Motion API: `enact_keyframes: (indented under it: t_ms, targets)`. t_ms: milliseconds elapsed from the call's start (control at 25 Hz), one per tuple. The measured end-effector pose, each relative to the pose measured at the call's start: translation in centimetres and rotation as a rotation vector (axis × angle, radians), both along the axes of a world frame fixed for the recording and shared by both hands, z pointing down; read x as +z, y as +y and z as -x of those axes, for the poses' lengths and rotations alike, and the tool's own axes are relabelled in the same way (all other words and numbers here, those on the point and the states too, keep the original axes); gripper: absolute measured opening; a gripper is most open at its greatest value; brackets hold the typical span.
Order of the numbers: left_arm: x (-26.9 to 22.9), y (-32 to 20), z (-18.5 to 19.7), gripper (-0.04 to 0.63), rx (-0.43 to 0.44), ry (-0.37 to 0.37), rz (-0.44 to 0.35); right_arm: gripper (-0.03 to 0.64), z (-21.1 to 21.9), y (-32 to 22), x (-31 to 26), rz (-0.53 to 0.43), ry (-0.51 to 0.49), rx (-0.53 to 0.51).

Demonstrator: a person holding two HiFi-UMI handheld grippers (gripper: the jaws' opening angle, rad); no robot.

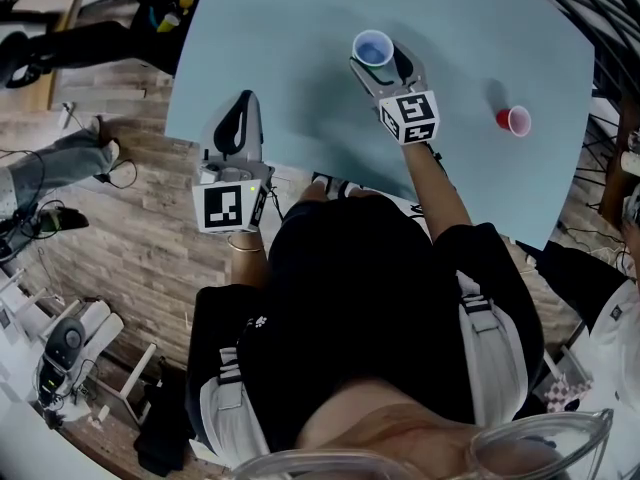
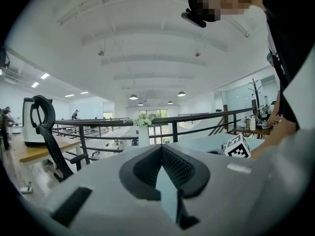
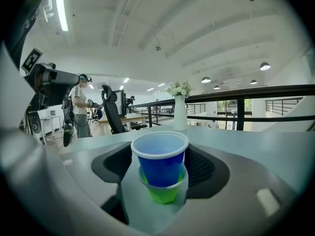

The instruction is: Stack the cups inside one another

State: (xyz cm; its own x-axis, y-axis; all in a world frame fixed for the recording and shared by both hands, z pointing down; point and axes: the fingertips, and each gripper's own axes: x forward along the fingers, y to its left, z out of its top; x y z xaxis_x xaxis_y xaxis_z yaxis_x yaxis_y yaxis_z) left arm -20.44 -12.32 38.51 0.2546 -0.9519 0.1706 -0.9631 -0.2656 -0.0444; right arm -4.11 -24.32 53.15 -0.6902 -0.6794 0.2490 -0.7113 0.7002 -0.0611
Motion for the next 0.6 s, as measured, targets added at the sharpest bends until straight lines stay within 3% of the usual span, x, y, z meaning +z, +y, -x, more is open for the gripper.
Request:
enact_keyframes:
  t_ms: [600]
  targets:
    - [-0.4, 0.4, -0.2, -0.006, 0.009, -0.009, -0.011, 0.351, -0.9, 0.2, 2.0, 0.032, 0.084, 0.050]
